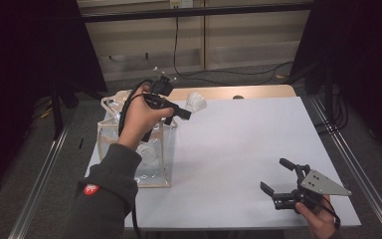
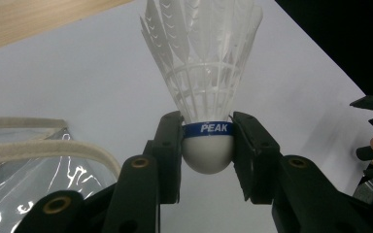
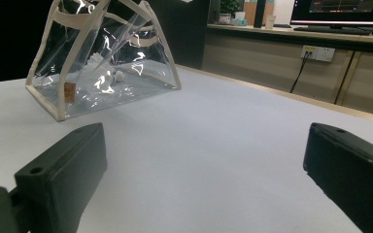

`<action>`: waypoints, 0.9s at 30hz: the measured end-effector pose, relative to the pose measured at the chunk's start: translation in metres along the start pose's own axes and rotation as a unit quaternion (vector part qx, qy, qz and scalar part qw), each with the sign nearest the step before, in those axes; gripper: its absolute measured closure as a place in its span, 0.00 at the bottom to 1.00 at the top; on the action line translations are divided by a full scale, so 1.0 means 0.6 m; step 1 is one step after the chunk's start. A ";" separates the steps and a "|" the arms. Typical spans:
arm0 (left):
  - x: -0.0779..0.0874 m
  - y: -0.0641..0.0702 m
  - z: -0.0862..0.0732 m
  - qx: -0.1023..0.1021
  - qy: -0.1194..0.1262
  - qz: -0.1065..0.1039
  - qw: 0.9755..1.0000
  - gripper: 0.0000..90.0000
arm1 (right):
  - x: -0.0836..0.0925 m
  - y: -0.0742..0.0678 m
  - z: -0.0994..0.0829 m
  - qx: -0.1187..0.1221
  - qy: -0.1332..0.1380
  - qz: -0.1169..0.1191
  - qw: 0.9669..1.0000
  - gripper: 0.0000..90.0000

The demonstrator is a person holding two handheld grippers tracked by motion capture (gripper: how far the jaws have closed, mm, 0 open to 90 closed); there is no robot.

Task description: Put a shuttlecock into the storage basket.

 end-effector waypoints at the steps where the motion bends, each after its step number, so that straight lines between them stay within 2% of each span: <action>1: 0.000 0.000 0.000 0.000 0.001 0.000 1.000 0.73 | 0.000 0.000 0.000 0.000 0.000 0.000 1.000 0.02; 27: 0.016 -0.008 0.000 0.003 0.003 0.005 1.000 0.73 | 0.000 0.000 0.001 0.000 0.002 0.001 1.000 0.02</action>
Point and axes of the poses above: each handheld gripper's, and its own axes: x roughly backward along the jaws, z roughly out of its top, y roughly to its right, the point moved 8 cm from there along -x, roughly forward along the jaws, and after that the axes turned 4 degrees about -z, right-handed, at the moved point
